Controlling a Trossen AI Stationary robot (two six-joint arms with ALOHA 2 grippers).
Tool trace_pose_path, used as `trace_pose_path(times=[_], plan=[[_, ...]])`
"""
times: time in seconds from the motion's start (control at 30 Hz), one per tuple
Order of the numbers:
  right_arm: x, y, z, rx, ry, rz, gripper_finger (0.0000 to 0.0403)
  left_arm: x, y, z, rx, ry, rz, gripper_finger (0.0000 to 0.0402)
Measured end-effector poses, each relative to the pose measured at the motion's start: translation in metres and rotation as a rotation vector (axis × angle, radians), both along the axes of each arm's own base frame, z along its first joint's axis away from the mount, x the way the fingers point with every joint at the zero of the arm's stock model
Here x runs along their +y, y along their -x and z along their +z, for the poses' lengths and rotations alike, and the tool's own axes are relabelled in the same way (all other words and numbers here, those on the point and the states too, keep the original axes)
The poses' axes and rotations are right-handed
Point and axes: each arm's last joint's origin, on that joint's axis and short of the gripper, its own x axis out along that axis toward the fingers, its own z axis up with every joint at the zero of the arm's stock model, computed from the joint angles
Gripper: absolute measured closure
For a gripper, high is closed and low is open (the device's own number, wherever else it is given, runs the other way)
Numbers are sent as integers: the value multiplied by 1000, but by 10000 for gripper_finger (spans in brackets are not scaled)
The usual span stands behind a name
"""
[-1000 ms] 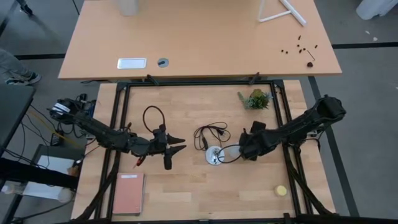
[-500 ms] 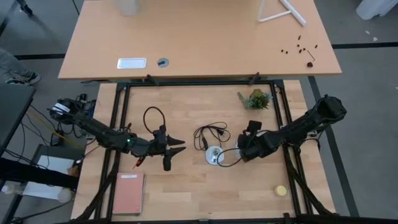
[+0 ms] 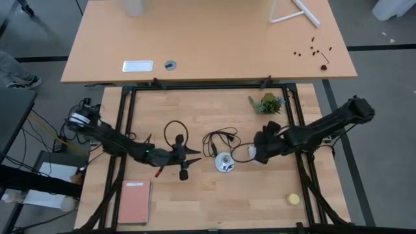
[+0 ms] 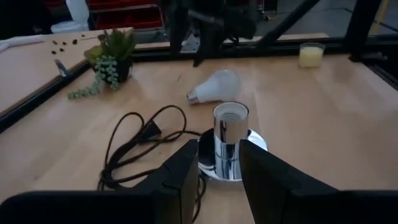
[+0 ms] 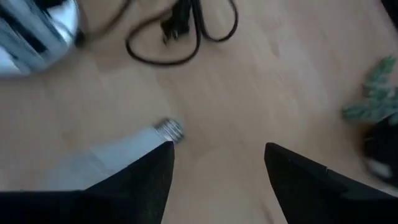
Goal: Screw lightbulb
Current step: Insert the lightbulb into the lamp
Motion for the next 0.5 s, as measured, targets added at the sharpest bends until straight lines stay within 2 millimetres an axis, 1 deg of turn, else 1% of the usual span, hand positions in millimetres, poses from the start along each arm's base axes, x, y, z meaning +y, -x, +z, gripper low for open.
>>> trace_pose_path(times=[0.13, 0.23, 0.3, 0.4, 0.5], plan=[[4, 5, 10, -114, -109, -73, 142, 3, -13, -21, -25, 16, -32, 280], [11, 5, 14, -178, -171, -91, 144, 6, -21, -36, -62, 4, -14, 268], [18, 7, 15, -210, -172, -91, 144, 7, -26, -45, -63, 2, -8, 251], [28, 12, 15, -258, -143, -104, 144, 7, -35, -55, -37, 25, -65, 220], [35, 18, 15, -280, -149, -113, 144, 5, -45, -60, -31, 48, -131, 190]])
